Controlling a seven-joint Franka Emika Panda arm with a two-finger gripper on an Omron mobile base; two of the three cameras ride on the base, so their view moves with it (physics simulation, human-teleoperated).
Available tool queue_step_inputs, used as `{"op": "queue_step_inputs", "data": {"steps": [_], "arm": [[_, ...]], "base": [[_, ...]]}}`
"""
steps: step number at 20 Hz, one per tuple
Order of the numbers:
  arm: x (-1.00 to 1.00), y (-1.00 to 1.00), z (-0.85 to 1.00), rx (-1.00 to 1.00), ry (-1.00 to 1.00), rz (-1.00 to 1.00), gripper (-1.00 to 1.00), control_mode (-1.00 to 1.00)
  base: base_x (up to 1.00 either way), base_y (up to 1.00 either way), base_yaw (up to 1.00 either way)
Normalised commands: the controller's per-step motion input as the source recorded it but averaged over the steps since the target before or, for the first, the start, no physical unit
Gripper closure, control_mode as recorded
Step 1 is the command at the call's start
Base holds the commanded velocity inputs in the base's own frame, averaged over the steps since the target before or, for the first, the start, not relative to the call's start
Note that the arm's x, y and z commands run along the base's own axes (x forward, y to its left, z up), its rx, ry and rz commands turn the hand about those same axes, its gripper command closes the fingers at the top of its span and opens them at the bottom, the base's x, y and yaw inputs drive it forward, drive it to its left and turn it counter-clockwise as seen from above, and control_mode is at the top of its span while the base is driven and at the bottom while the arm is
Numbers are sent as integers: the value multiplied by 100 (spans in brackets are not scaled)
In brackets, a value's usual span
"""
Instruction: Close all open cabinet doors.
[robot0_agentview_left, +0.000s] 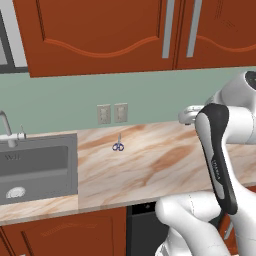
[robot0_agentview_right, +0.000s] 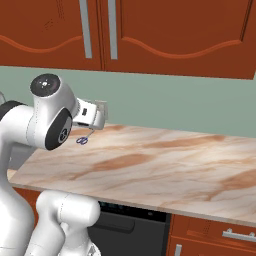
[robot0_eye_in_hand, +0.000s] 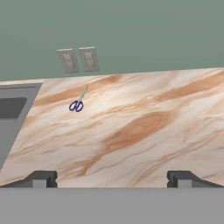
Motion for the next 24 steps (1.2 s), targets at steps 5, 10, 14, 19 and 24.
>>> {"op": "queue_step_inputs", "data": {"steps": [5, 10, 14, 19, 24], "arm": [[0, 0, 0, 0, 0, 0, -100, 100], [0, 0, 0, 0, 0, 0, -100, 100], [0, 0, 0, 0, 0, 0, -100, 100], [0, 0, 0, 0, 0, 0, -100, 100], [0, 0, 0, 0, 0, 0, -100, 100]], "base": [[-38, -1, 2], [-41, 0, 10], [-22, 3, 25], [-9, 7, 61], [-4, 10, 79]]}}
